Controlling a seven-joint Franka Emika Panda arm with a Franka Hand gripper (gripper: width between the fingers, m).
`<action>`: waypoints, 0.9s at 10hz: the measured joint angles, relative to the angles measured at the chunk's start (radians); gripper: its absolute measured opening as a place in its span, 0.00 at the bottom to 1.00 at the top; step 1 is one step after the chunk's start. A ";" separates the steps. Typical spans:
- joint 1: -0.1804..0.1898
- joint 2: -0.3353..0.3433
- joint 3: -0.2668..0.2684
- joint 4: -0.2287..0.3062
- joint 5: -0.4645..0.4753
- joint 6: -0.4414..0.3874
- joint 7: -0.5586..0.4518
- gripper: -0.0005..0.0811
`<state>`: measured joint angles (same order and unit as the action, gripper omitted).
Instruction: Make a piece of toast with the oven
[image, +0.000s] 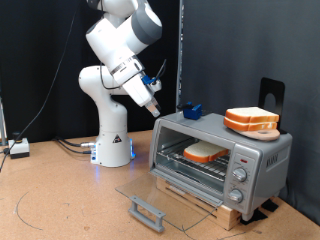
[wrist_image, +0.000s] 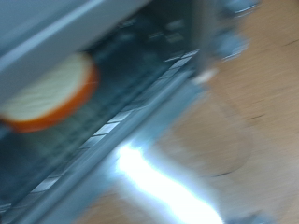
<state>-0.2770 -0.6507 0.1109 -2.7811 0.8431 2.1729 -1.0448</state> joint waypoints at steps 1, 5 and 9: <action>-0.023 0.005 0.005 0.026 -0.060 -0.097 0.134 1.00; -0.095 0.157 -0.012 0.194 -0.232 -0.453 0.473 1.00; -0.108 0.291 -0.036 0.299 -0.296 -0.564 0.493 1.00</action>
<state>-0.3851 -0.3596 0.0746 -2.4825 0.5474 1.6093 -0.5521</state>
